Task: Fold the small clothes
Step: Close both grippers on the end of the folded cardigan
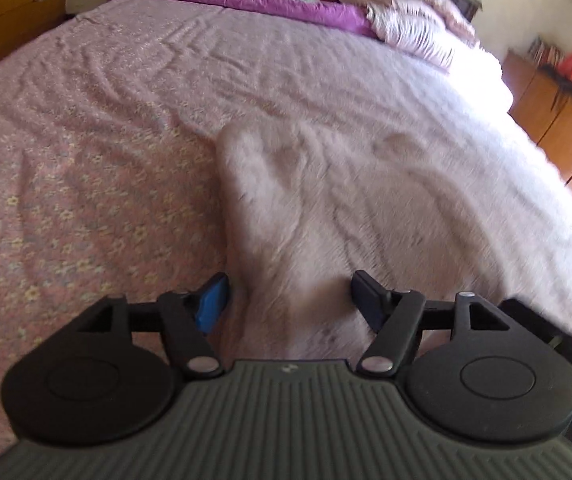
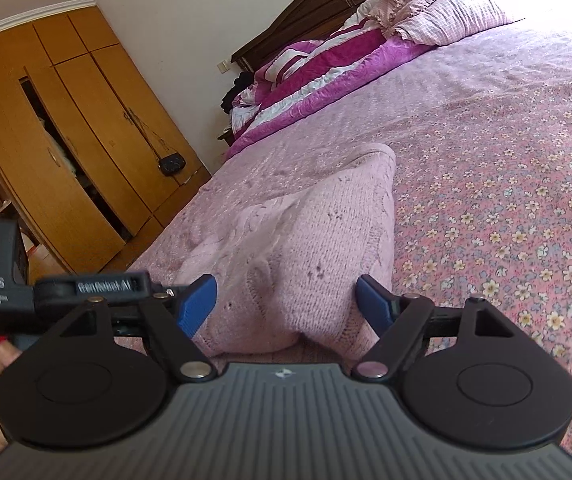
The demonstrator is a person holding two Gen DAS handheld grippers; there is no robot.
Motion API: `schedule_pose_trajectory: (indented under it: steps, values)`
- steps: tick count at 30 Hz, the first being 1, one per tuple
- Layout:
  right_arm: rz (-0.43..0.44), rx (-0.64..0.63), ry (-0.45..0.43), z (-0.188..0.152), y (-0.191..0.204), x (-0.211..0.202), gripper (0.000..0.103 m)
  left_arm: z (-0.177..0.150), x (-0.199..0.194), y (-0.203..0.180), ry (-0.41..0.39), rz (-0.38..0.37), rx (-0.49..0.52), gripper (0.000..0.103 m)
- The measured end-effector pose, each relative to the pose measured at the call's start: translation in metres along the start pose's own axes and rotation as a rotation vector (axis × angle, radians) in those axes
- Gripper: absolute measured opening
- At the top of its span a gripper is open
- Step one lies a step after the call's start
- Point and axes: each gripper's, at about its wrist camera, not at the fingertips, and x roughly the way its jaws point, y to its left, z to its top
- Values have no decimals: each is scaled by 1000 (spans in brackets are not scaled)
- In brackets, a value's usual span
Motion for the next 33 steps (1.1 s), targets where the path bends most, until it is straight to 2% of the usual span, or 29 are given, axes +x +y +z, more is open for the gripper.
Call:
schedule_pose_trajectory:
  steps: [2,3,11,14,19,21,29,33]
  values:
    - [-6,-8,9,-1,0,-2,82,-4,2,5,18,25,-6,82]
    - [-11,-12,13,-1,0,-3,82,-6,2,9,28,25,-21,83]
    - [-55,9,27,-5,-9,-12,87,-9,-6,19,48,4,-73,83]
    - [-83,-8,26,-4,-10,-15,90,-8,-14,21,36,-31,-123,81]
    - [-82,0,29,11,-16,-16,97,2,-25,16,-1,-91,-148,82]
    - [-58,24,50,19,-20,-14,97,6,-23,14,-7,-96,-153,86]
    - [-43,110,98,38,-33,7,98,12,-4,11,-26,-96,-177,86]
    - [-38,158,131,41,-39,21,98,11,9,12,-8,-98,-176,86]
